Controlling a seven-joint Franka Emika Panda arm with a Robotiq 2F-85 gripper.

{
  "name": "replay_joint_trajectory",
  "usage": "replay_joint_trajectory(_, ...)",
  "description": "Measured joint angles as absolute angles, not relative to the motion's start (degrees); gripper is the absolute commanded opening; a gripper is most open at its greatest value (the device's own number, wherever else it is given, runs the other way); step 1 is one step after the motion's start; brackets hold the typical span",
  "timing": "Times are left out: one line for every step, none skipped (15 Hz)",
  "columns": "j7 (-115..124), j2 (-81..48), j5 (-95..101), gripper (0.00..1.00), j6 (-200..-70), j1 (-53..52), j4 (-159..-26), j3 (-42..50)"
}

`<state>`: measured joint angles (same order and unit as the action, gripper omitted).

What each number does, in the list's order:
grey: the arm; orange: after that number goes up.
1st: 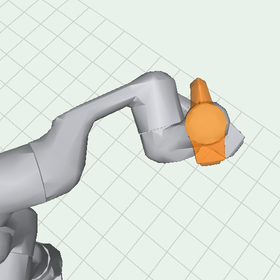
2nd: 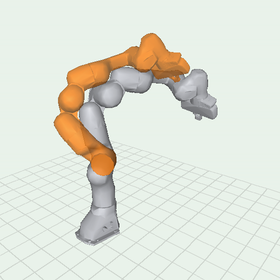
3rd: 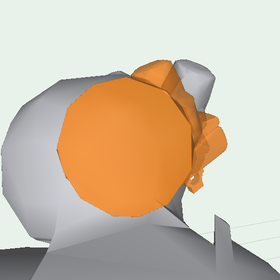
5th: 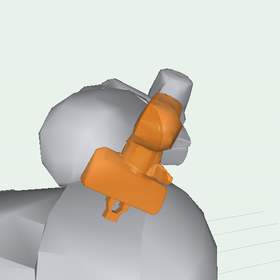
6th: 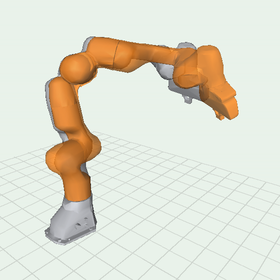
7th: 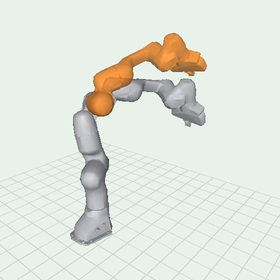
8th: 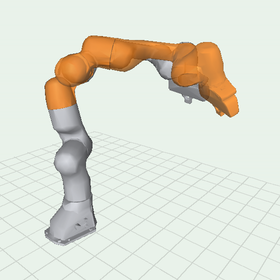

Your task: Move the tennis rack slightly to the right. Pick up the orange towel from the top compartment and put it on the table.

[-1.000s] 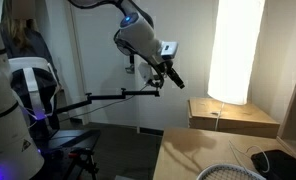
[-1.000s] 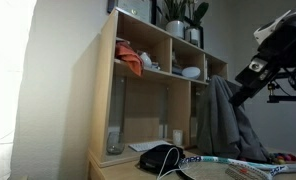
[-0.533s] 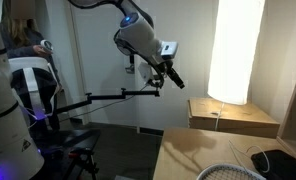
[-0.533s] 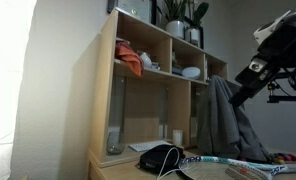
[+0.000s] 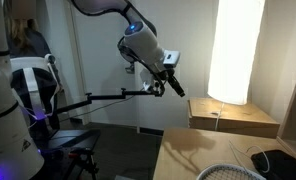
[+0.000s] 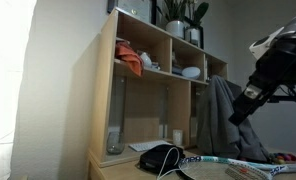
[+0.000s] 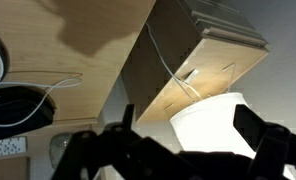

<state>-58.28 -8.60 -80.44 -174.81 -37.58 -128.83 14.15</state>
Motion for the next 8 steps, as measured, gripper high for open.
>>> replay_joint_trajectory(-57.1, -10.4, -80.0, 1.0, -174.8, -37.5, -128.1, 14.3)
replay_joint_trajectory(-55.8, -12.2, -79.3, 1.0, -174.8, -37.4, -127.2, 14.5)
replay_joint_trajectory(-54.2, -14.1, -78.4, 1.0, -174.7, -37.3, -126.2, 14.7)
replay_joint_trajectory(-52.2, -16.1, -77.2, 1.0, -174.4, -37.2, -125.1, 15.0)
replay_joint_trajectory(-50.0, -18.0, -75.7, 1.0, -174.0, -37.1, -123.9, 15.5)
replay_joint_trajectory(-47.8, -19.9, -74.2, 1.0, -173.5, -37.1, -122.7, 16.1)
replay_joint_trajectory(-45.6, -21.7, -72.6, 1.0, -172.7, -37.0, -121.4, 16.7)
replay_joint_trajectory(-43.5, -23.4, -71.2, 1.0, -171.7, -37.0, -120.2, 17.4)
